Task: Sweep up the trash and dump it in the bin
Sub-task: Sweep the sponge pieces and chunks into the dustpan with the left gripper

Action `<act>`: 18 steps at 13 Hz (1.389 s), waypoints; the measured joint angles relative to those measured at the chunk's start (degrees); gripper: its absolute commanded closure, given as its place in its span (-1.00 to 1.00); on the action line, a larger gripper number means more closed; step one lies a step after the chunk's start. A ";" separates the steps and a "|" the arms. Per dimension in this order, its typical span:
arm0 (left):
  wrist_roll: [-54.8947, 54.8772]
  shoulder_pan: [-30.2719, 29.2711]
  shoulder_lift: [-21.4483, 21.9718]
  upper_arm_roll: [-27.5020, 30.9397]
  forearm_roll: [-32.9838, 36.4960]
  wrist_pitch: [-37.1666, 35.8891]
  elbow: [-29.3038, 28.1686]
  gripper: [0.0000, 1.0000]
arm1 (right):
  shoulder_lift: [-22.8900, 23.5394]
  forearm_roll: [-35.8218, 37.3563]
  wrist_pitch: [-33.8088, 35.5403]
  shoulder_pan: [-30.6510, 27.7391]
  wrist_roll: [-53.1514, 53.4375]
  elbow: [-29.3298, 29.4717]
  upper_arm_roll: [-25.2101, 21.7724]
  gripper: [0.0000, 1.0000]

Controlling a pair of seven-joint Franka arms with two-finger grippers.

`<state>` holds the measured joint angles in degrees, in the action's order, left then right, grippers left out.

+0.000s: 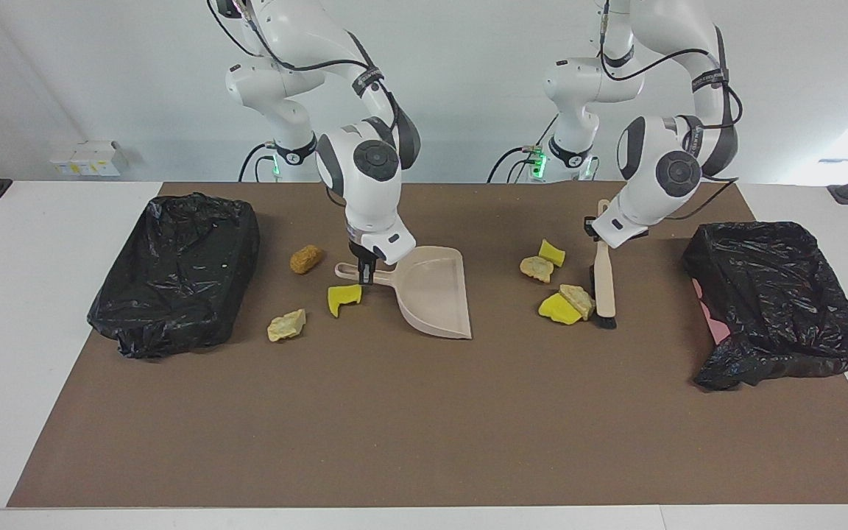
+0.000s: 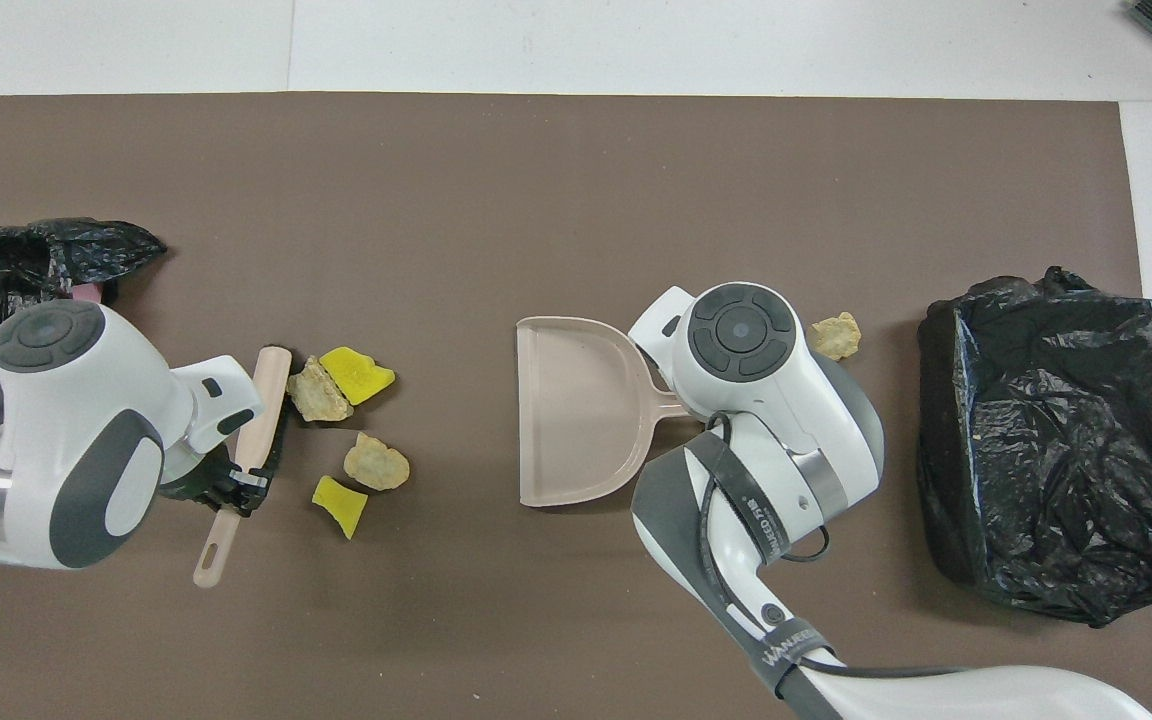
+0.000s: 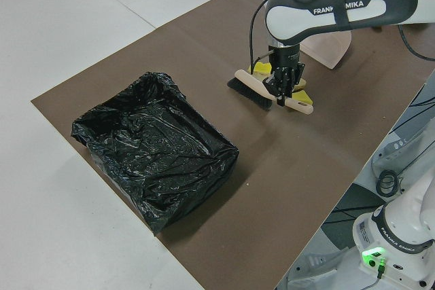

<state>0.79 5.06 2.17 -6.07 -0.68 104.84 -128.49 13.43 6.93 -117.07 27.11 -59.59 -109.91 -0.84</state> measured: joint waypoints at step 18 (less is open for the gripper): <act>7.25 23.46 -2.09 -0.25 -17.18 19.63 -1.69 1.00 | 0.09 0.07 -1.14 -0.61 0.00 -1.91 -0.19 1.00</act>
<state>8.04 28.52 0.09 -6.31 -17.86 124.47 -130.18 13.52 7.00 -118.22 26.50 -59.59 -111.82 -1.03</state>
